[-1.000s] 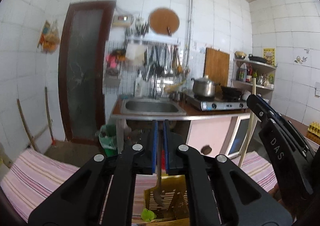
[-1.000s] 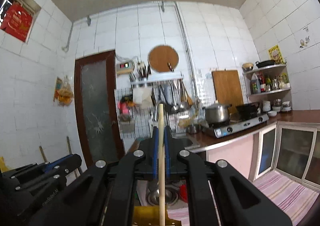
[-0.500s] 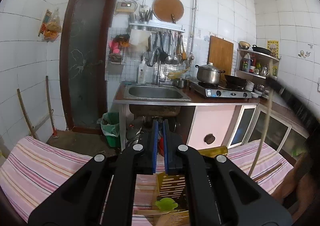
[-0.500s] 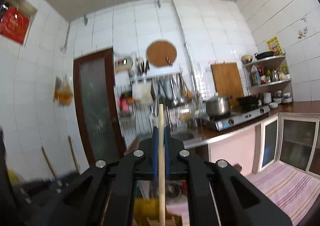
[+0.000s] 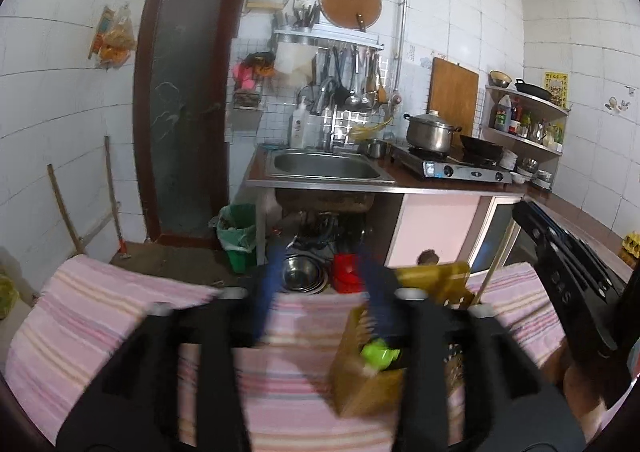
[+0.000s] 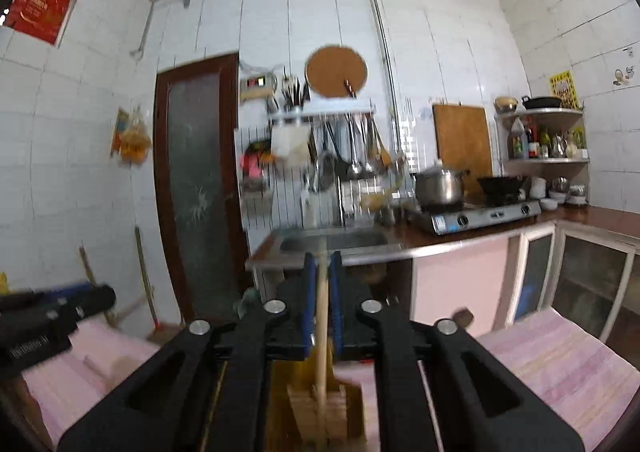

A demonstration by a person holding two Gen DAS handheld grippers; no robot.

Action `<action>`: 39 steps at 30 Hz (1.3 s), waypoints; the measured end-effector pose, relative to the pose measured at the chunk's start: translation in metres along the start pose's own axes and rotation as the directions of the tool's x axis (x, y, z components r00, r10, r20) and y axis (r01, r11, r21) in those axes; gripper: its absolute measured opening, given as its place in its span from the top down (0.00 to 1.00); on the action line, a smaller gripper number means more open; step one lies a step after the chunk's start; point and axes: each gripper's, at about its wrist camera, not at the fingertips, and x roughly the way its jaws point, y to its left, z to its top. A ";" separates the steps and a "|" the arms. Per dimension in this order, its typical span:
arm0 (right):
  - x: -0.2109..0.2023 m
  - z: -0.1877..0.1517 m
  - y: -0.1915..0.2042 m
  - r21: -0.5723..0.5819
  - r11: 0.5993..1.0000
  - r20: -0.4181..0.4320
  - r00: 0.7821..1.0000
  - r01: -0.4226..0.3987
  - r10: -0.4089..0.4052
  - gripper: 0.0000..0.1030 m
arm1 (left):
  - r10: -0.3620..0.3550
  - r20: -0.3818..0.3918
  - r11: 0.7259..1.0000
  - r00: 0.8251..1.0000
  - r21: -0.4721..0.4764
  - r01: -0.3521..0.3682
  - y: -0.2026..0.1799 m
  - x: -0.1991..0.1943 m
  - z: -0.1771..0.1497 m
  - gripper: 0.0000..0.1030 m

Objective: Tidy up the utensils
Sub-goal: 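Open both tools to drop the chopstick and spoon into the holder, then lower the right tool onto a loose chopstick and close on it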

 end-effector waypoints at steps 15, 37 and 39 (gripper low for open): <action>-0.071 -0.114 0.011 -0.036 0.999 -0.532 0.846 0.022 -0.038 0.31 | 0.025 -0.208 0.999 0.978 0.029 -0.020 0.033 -0.082 -0.102 0.05; -0.050 -0.164 0.044 -0.113 0.993 -0.691 0.717 0.024 -0.096 0.53 | 0.060 -0.388 0.996 0.920 0.088 -0.028 0.046 -0.049 -0.177 0.05; -0.046 -0.165 0.053 -0.134 0.991 -0.697 0.708 0.028 -0.115 0.60 | 0.050 -0.395 0.996 0.917 0.084 -0.018 0.046 -0.048 -0.178 0.05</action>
